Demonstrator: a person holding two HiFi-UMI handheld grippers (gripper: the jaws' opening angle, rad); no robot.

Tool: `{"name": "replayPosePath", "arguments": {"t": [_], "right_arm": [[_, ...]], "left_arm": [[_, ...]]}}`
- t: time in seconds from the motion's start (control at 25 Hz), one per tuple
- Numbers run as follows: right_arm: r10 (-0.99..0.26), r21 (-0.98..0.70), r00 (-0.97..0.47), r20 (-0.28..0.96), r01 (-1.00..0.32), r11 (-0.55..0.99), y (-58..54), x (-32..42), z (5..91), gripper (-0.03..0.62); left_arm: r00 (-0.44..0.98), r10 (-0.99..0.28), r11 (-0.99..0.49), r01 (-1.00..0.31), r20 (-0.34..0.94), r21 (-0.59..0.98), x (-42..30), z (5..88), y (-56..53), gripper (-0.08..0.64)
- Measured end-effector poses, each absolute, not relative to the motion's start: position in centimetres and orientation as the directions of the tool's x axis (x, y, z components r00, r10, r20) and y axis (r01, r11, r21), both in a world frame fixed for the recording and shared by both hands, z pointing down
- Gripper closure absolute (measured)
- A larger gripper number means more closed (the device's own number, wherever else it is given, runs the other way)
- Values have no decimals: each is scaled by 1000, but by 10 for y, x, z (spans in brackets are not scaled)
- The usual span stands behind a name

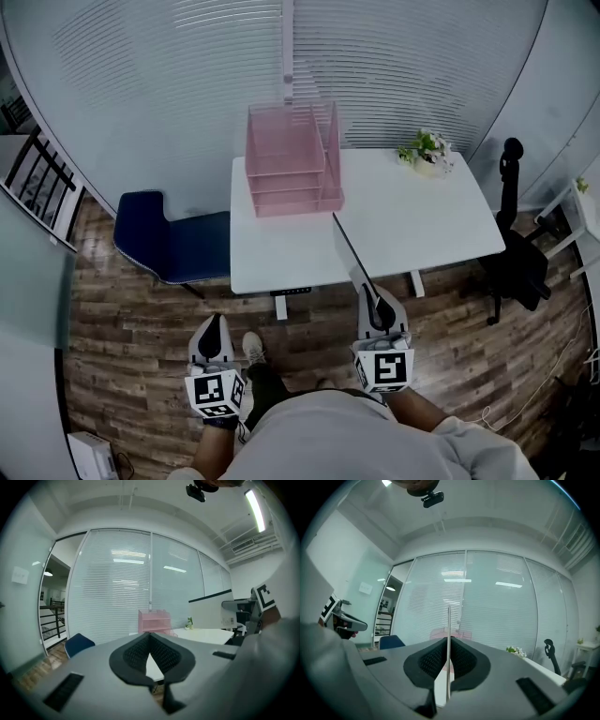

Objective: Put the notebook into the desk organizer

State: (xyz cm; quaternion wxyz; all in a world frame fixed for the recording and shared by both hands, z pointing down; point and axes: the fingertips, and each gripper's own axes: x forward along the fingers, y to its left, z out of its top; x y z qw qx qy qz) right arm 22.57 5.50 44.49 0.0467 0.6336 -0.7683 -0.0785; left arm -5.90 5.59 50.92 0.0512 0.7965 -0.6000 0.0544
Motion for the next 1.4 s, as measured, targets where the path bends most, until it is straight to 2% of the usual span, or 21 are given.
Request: {"name": "replayPosePath", "arguments": {"t": [0.52,0.8,1.04,1.24,1.4], "right_arm": [[-998,302,-55,-31,-952,43,-128,157,399,569],[-998,472,-38,-44,-881,13,-226,134,366,569],[-996,684,-73,50,-724,87,-307,127,371,569],[-976,835,-123,181,-505,219,-375,119,404,569],[-945,884,-147,293,-335,326,-414,111,442,569]], "left_arm": [[468,-866,-469,-882,175,41,-125,509,-124,552],[506,-836,-508,-860,211,49,-165,520,-170,552],[474,-850,-473,-879,227,63,-179,530,-179,552],[398,-887,-392,-917,233,73,-180,533,-184,552],[340,-908,-330,-940,246,84,-176,537,-183,552]]}}
